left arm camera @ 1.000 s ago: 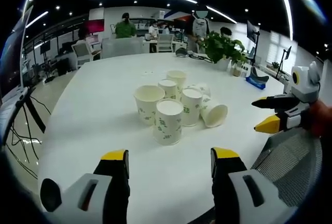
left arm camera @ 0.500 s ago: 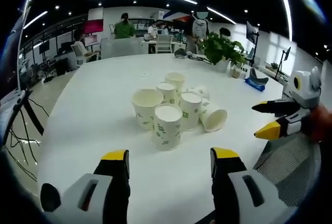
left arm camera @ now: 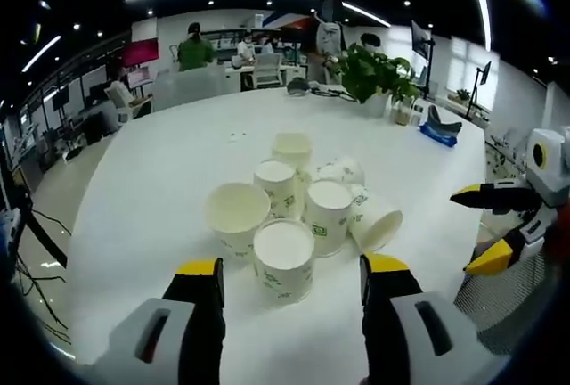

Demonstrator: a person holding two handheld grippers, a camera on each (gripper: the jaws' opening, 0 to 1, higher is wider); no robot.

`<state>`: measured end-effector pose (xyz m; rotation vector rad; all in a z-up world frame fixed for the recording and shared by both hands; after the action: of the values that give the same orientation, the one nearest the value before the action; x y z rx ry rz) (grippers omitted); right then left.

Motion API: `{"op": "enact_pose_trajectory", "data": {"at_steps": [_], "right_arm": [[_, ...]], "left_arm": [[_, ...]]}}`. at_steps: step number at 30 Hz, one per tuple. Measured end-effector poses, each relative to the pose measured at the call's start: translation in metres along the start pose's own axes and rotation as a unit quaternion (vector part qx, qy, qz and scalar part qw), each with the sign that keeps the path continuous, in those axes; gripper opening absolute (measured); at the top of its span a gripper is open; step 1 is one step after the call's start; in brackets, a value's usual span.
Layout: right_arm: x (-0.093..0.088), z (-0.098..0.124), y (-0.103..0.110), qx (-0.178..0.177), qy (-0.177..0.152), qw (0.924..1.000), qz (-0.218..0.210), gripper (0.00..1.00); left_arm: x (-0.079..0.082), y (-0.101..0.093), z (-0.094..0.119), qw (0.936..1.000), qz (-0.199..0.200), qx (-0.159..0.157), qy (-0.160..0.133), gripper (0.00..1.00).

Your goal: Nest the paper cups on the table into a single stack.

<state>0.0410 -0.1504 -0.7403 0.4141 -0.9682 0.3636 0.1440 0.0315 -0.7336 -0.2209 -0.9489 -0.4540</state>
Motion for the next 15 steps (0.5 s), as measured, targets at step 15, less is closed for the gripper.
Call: {"op": "enact_pose_trajectory", "data": {"at_steps": [15], "right_arm": [[0.0,0.001,0.0,-0.001,0.0,1.0,-0.003,0.77]], "left_arm": [[-0.004,-0.003,-0.03,0.999,-0.014,0.0,0.043,0.56]]}}
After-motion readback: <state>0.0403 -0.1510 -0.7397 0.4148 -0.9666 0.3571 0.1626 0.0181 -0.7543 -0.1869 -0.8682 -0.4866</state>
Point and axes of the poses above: the point that each gripper's makers call its tool centre point, and the gripper's own axes: z roughly backward along the fingers, y roughly to its left, x roughly out of its top, the point moved 4 cm from there along z, roughly backward along the fingers, and after that the axes turned 7 degrees about x, right-handed, at the moved point
